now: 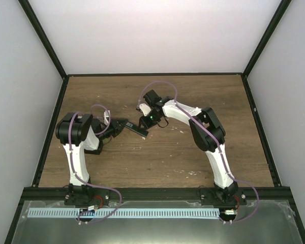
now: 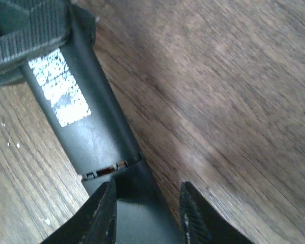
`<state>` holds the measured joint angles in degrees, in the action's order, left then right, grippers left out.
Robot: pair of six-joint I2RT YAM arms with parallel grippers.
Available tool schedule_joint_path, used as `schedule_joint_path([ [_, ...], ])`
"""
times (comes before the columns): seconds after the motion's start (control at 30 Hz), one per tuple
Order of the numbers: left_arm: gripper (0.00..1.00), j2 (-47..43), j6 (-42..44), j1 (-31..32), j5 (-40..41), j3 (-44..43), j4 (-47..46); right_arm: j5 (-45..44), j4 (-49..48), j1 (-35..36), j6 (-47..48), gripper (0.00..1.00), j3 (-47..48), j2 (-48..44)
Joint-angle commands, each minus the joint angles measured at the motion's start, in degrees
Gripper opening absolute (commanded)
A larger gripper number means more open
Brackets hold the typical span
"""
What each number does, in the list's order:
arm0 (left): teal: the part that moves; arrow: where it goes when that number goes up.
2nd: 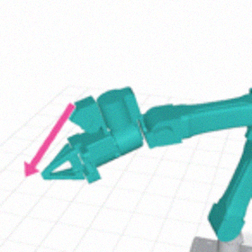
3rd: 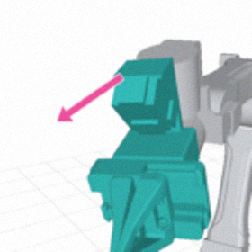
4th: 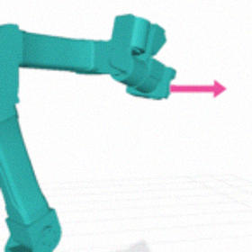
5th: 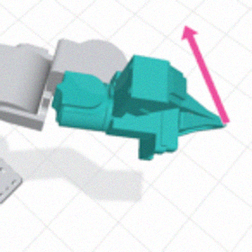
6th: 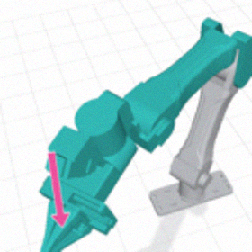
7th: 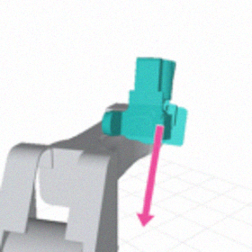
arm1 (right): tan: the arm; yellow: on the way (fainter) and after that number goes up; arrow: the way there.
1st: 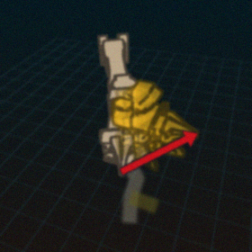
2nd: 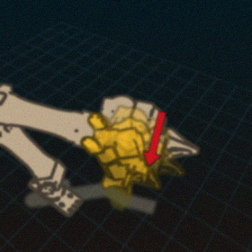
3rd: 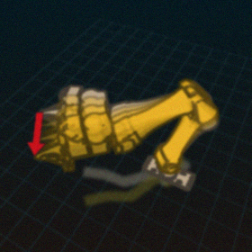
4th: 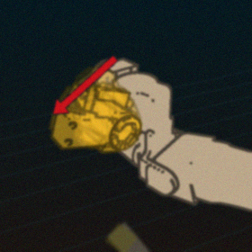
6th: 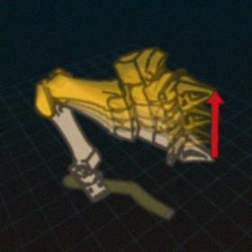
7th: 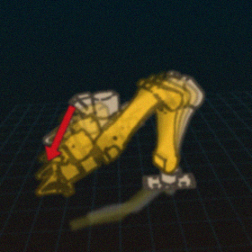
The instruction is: Load the batteries into the remote control
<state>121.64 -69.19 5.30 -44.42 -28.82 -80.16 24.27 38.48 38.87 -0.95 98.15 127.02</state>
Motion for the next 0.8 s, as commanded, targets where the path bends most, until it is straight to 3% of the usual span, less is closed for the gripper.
schedule_joint_path([
  [0.0,0.01,2.01,2.17,0.85,0.3,-0.25,5.43,-2.39,-3.0,-0.21,-4.46,0.32,-2.73,-6.1],
  [0.3,0.01,1.55,2.7,0.79,0.22,-0.29,6.46,3.38,0.14,-1.53,-7.73,0.51,-9.82,-9.97],
  [0.53,0.01,1.67,2.94,0.83,-0.2,-0.39,6.9,-2.2,-3.3,-0.93,-0.98,0.57,-13.84,-10.99],
  [0.77,0.01,1.49,3.17,0.74,-0.14,-0.42,7.05,-2.6,-3.28,-0.77,-0.38,0.53,-13.76,-9.62],
])
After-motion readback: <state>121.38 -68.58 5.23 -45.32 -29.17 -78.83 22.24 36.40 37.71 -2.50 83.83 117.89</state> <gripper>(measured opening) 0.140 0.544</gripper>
